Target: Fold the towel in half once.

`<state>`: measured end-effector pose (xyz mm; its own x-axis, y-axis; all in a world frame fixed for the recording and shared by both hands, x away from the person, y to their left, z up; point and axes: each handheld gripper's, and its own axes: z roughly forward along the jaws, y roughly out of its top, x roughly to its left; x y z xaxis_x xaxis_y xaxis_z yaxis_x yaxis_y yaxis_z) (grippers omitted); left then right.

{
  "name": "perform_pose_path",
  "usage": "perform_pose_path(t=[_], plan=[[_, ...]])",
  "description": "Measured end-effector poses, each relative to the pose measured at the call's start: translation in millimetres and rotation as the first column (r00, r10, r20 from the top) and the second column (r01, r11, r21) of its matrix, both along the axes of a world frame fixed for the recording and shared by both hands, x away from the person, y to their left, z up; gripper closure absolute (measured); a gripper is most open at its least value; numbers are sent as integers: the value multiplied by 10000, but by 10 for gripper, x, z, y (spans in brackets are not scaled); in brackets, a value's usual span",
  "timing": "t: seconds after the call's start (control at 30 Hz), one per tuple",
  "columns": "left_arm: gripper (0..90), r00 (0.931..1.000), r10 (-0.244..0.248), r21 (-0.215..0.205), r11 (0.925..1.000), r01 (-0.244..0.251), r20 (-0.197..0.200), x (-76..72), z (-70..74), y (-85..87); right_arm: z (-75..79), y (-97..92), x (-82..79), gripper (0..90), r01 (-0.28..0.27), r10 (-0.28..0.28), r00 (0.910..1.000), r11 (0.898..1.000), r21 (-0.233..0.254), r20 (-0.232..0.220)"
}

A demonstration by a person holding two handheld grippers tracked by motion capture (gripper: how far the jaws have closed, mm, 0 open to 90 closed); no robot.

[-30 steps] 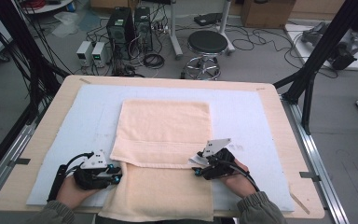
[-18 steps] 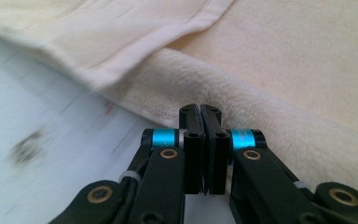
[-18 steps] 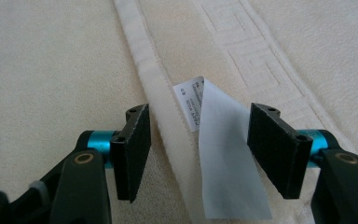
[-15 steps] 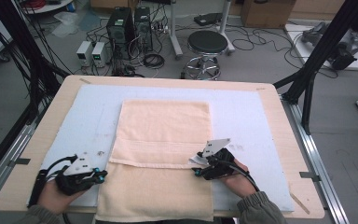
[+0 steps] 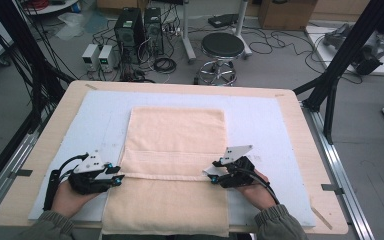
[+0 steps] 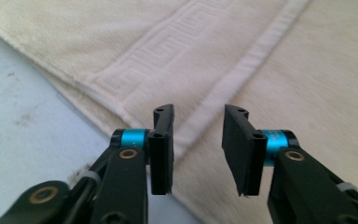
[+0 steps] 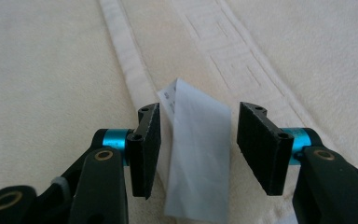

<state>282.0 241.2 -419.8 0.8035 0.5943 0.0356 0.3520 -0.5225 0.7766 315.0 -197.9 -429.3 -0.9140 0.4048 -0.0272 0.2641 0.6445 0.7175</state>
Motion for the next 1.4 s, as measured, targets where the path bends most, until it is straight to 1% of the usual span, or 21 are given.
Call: perform_pose_path(t=[0.03,0.1,0.2,0.23,0.3,0.43,0.47,0.57,0.6,0.7,0.77,0.9,1.07,1.1,1.13,1.2,1.23,1.27,1.3,1.33,1.4], plan=[[586,10000,97,46,9999,-97,4,44,-18,-14,-16,-5,11,509,10,-10,9999,10000,5,-120],[566,9996,193,9,9998,-192,-199,122,-64,-28,-41,-7,35,538,23,-23,9993,10000,-15,-376],[583,9980,198,243,9995,-183,-597,205,-141,-46,-67,4,69,591,-6,12,9985,9999,118,-540],[604,9980,189,174,9997,-179,-611,212,-164,-53,-74,1,86,623,-59,72,9982,9997,218,-592],[692,9989,133,65,9999,-130,-458,201,-177,-66,-79,-11,105,686,-84,110,9971,9993,355,-747],[842,9992,223,279,9994,-214,-342,188,-148,-97,-84,-37,146,784,-41,97,9953,9983,588,-960],[845,9991,241,292,9993,-230,-360,181,-138,-96,-83,-40,155,794,-83,141,9953,9981,605,-956],[855,9996,243,207,9995,-240,-172,140,-88,-72,-38,-47,139,816,-103,152,9970,9979,644,-760],[856,9996,244,140,9996,-242,-105,121,-60,-58,-8,-53,127,819,-45,96,9968,9979,648,-789],[858,9996,233,-103,9997,-231,171,51,43,-12,88,-52,98,823,-188,225,9985,9972,725,-508],[858,9994,201,-259,9995,-194,283,-29,125,29,163,-42,52,826,-318,351,9985,9965,779,-418],[857,9990,-26,-297,9996,40,456,-246,248,79,313,-25,-118,826,-752,774,9967,9943,750,-261],[858,9964,-548,-309,9979,569,649,-670,406,126,487,-73,-456,826,-1238,1248,9922,9874,983,-37],[859,9960,-609,-339,9974,632,648,-737,420,133,519,-80,-544,826,-1328,1344,9909,9853,1072,-81],[859,9955,-733,-329,9966,753,592,-846,439,145,540,-86,-611,826,-1432,1447,9895,9834,1114,-57],[856,9943,-980,-362,9944,996,426,-1006,436,165,587,-91,-815,810,-1743,1781,9838,9767,1255,-197],[845,9934,-1110,-451,9927,1121,277,-1066,413,176,590,-90,-890,772,-2024,2079,9776,9711,1268,-317],[809,9923,-1232,-503,9910,1238,138,-1116,385,187,586,-86,-953,734,-2309,2401,9686,9652,1231,-654],[776,9914,-1308,-573,9897,1309,60,-1156,356,190,578,-85,-992,715,-2598,2707,9593,9575,1250,-801],[747,9910,-1335,-546,9895,1336,47,-1179,334,190,573,-89,-1021,690,-2614,2713,9596,9578,1199,-751],[694,9918,-1278,-549,9903,1276,2,-1163,300,182,553,-96,-1009,654,-2596,2699,9599,9578,1237,-758]])
